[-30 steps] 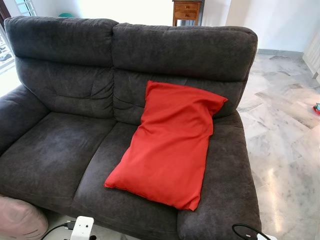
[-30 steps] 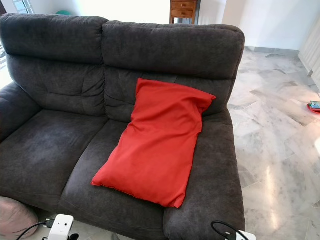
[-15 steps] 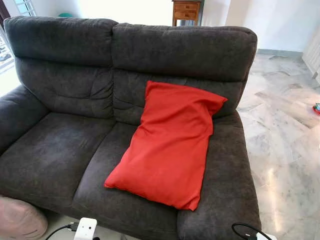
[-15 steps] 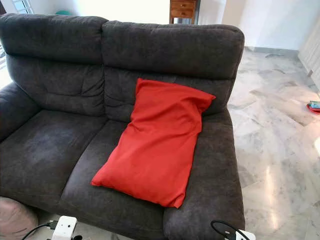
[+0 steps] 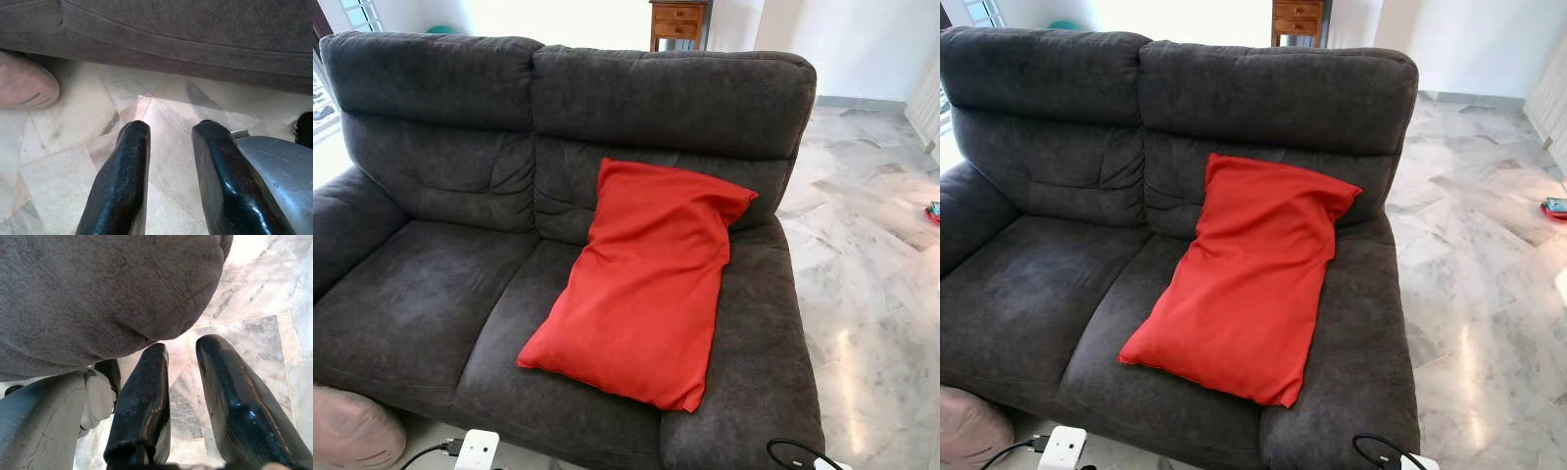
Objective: Move the pillow to the sofa from floor
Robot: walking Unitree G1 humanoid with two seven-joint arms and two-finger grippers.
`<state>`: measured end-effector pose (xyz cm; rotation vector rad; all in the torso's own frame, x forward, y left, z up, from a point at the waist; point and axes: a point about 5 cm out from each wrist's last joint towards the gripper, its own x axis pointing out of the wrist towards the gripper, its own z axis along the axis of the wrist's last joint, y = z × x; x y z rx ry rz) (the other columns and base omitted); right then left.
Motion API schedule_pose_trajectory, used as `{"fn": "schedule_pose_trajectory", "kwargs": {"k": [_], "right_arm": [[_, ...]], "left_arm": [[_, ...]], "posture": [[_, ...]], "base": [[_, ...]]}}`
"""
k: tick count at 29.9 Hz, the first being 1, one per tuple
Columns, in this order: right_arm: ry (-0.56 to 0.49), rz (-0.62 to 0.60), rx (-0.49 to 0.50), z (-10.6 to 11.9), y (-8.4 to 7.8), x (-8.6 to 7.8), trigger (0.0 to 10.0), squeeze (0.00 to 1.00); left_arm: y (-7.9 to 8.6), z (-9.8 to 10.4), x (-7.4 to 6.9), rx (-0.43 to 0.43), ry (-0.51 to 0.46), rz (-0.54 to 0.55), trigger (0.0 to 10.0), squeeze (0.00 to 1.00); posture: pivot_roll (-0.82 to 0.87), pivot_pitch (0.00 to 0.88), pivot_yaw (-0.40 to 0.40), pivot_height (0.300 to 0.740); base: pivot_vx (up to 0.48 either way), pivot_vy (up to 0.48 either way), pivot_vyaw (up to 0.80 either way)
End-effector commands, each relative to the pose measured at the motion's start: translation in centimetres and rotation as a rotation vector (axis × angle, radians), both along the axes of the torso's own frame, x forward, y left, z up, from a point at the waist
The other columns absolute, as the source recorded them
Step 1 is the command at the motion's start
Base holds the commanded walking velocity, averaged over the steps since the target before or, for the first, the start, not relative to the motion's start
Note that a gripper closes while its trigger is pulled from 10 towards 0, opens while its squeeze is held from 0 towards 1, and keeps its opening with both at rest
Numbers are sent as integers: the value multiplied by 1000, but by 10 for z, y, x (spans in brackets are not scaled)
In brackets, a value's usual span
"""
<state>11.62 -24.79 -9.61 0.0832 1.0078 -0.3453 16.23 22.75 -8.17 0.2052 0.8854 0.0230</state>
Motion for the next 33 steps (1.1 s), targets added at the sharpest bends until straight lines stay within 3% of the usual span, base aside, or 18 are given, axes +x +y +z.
{"fn": "schedule_pose_trajectory", "kwargs": {"k": [1, 18, 33], "right_arm": [[11, 6, 12, -1, 2, -2, 10000, 0], [-7, 21, 82, 0, -1, -1, 10000, 0], [2, 26, 101, -4, 8, -9, 10000, 0]], "left_arm": [[3, -2, -4, 10, 21, -3, 10000, 0], [8, 9, 19, 70, -11, -60, 10000, 0], [3, 10, 22, 66, -10, -88, 10000, 0]], "posture": [[-36, 49, 0, 740], [-66, 49, 46, 740], [-70, 46, 41, 740]], "base": [[0, 0, 0], [-241, 0, 0], [-194, 0, 0]]}}
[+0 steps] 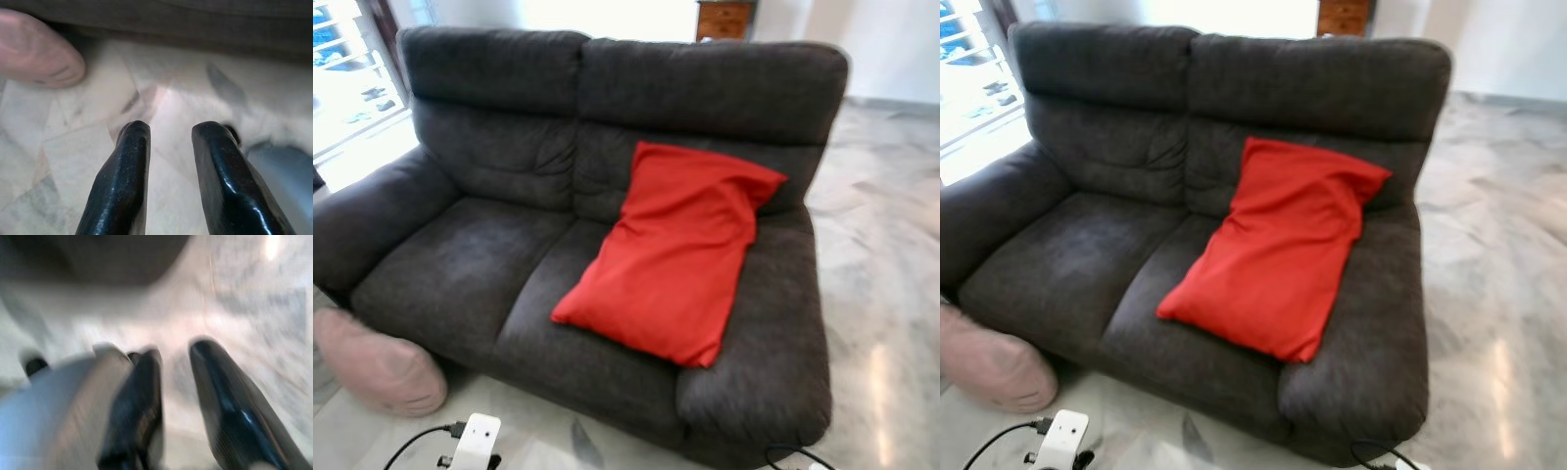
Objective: Move the pillow to the sofa from floor
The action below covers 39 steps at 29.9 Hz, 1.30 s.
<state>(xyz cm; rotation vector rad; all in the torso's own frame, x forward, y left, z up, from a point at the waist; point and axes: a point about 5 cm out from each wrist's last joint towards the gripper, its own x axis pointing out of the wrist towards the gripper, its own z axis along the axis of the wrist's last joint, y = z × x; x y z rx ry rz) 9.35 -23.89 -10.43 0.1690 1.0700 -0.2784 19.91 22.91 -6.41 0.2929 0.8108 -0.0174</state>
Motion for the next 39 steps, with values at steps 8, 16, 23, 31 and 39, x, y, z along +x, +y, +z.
{"fn": "schedule_pose_trajectory", "kwargs": {"k": [8, 16, 23, 31, 39], "right_arm": [[-52, 12, -6, 4, -1, 13, 10000, 0], [-49, 15, -15, 5, -5, 12, 10000, 0], [-57, -10, -11, 5, -5, 13, 10000, 0], [-45, 6, -9, 5, -4, 13, 10000, 0], [-54, 9, -7, 5, -5, 12, 10000, 0]], "left_arm": [[-1, -8, -13, 9, 72, -12, 10000, 0], [-4, -11, -15, 19, 92, -31, 10000, 0], [-4, -15, -22, 16, 131, -11, 10000, 0], [-2, -15, -23, 6, 127, 26, 10000, 0], [-2, -14, -22, -7, 123, 39, 10000, 0]], "posture": [[-82, 41, 32, 740], [-86, 36, 26, 740], [-96, 53, 31, 740], [-68, 74, 17, 740], [-66, 104, 16, 740]], "base": [[0, 0, 0], [0, 0, 0], [0, 0, 0], [0, 0, 0], [0, 31, 0]]}}
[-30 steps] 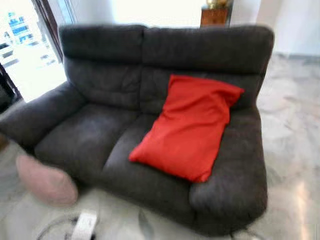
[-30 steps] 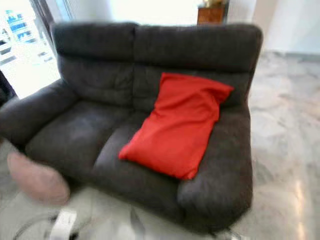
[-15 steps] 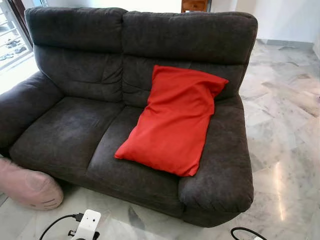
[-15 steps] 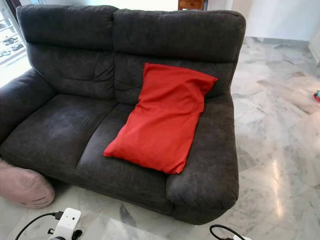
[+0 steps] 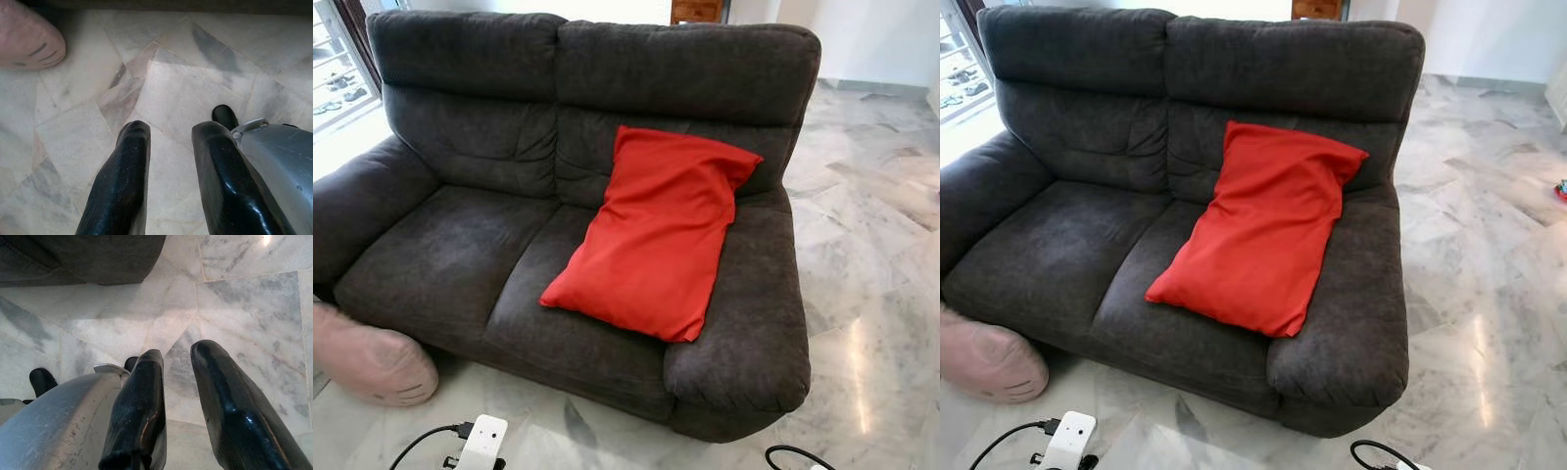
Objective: Move the pillow to the sofa from floor
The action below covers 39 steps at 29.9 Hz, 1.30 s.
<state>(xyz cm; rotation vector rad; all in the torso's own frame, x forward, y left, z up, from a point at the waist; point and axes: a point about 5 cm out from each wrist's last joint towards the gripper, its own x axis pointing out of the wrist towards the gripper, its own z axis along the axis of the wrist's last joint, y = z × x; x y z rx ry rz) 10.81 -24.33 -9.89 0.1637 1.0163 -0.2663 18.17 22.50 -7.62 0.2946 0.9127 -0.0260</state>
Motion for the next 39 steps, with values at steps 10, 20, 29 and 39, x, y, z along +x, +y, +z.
{"fn": "schedule_pose_trajectory", "kwargs": {"k": [10, 20, 29, 39], "right_arm": [[7, 7, 3, -1, 0, -6, 10000, 0], [5, -5, -2, -1, -2, -6, 10000, 0], [18, -6, -3, -2, -3, -10, 10000, 0], [17, 0, -4, -2, -3, -10, 10000, 0]], "left_arm": [[0, -3, -5, -16, 16, 39, 10000, 0], [-1, -3, -5, -20, 15, 46, 10000, 0], [-6, -5, -7, -24, 23, 19, 10000, 0], [-9, -4, -5, -20, 26, -15, 10000, 0]], "posture": [[-68, 107, 14, 740], [-70, 88, 10, 740], [-72, 73, 10, 740], [-68, 92, 8, 740]], "base": [[0, 253, 0], [0, 244, 0], [0, 248, 0], [0, 268, 0]]}}
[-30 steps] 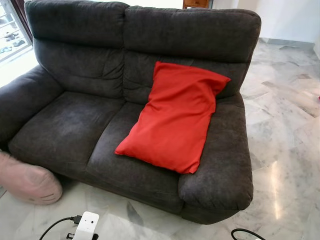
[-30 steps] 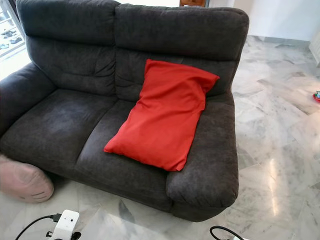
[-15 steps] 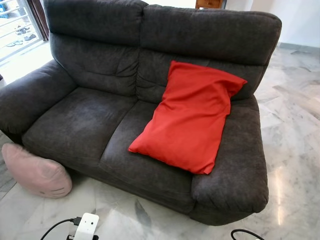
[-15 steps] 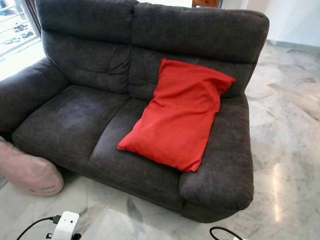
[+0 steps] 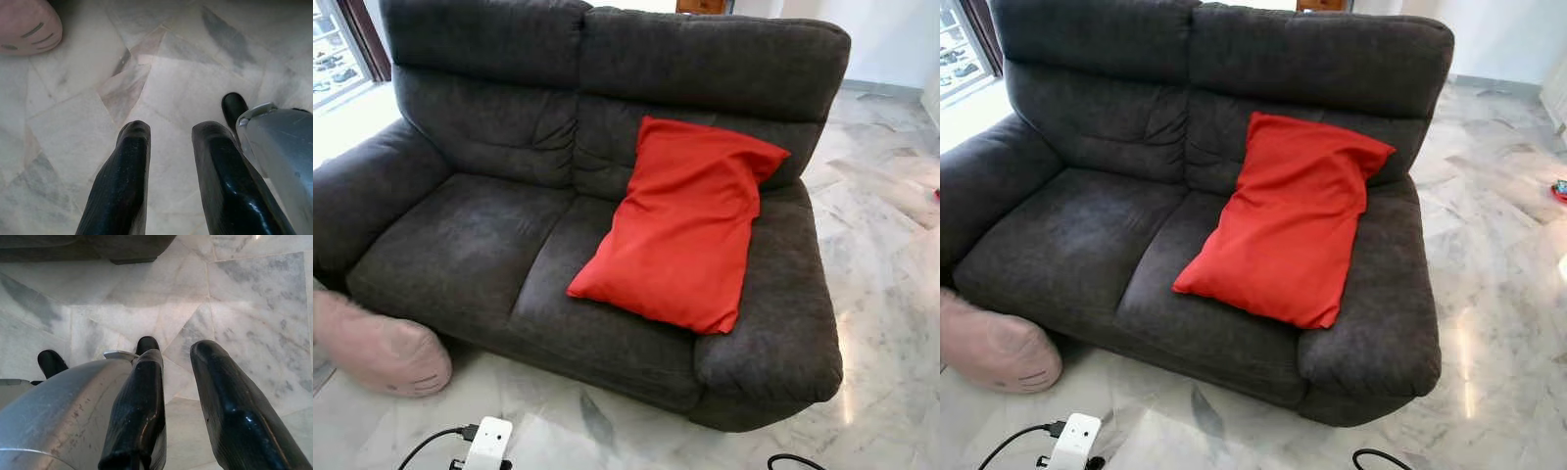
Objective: Move the pillow to the sofa from floor
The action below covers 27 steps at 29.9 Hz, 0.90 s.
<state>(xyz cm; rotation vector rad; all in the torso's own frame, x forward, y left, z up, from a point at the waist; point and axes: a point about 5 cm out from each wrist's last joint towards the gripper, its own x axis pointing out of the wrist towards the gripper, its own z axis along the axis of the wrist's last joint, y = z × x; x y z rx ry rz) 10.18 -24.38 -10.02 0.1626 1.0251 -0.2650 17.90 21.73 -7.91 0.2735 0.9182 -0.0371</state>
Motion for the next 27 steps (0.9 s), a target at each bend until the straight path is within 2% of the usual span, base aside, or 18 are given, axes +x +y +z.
{"fn": "schedule_pose_trajectory", "kwargs": {"k": [1, 27], "right_arm": [[5, 1, -3, 0, -3, -3, 10000, 0], [-2, -34, -3, 1, -4, -2, 10000, 0]], "left_arm": [[-3, -2, -2, 0, 20, -26, 10000, 0], [-5, -4, -5, -11, 31, -10, 10000, 0]], "posture": [[-67, 100, 6, 740], [-58, 124, 1, 740]], "base": [[0, 292, 0], [0, 289, 0]]}}
